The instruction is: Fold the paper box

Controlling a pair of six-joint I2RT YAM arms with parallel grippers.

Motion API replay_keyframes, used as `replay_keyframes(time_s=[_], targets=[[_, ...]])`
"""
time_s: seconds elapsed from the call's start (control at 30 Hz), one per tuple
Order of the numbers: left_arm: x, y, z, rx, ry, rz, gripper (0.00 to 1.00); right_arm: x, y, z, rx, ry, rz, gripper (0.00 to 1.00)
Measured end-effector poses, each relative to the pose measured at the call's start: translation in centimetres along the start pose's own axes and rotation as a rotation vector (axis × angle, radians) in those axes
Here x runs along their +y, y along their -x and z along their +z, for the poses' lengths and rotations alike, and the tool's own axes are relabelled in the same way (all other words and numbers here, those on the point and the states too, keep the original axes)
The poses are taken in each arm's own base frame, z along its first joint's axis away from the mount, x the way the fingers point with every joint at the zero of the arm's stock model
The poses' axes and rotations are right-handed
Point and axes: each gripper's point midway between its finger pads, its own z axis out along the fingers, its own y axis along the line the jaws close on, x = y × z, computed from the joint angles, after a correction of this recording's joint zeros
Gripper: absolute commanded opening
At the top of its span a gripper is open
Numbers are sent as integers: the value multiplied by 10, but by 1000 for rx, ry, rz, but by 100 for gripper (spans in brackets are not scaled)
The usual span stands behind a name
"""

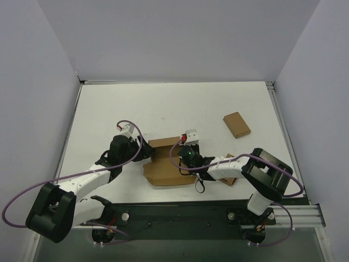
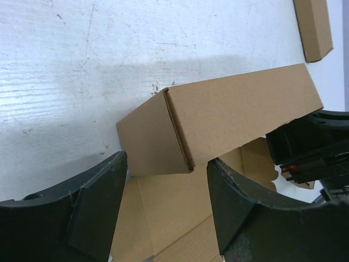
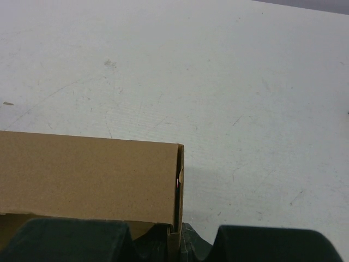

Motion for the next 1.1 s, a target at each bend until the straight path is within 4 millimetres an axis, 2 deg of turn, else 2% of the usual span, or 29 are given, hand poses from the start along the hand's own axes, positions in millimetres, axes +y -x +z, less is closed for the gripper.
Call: replay_keyframes(time_s=[0.1, 0.3, 0.4, 0.6, 0.83, 1.1], targets=[[-7, 3, -2, -12, -32, -9, 70, -1, -1, -1, -9, -7, 2, 11], [-22, 23, -11, -84, -90, -9, 72, -3, -1, -2, -20, -18, 2, 11], [-20, 25, -10, -91, -83, -15, 72, -3, -2, -3, -26, -22, 2, 10], [-8, 18, 1, -61, -50, -38, 65, -4, -2, -4, -35, -32, 2, 10], [-11, 21, 7, -82, -76, -42, 63, -7, -3, -6, -53, -45, 9, 9], [-16, 22, 11, -106, -130, -47, 37, -9, -4, -7, -62, -60, 31, 7]])
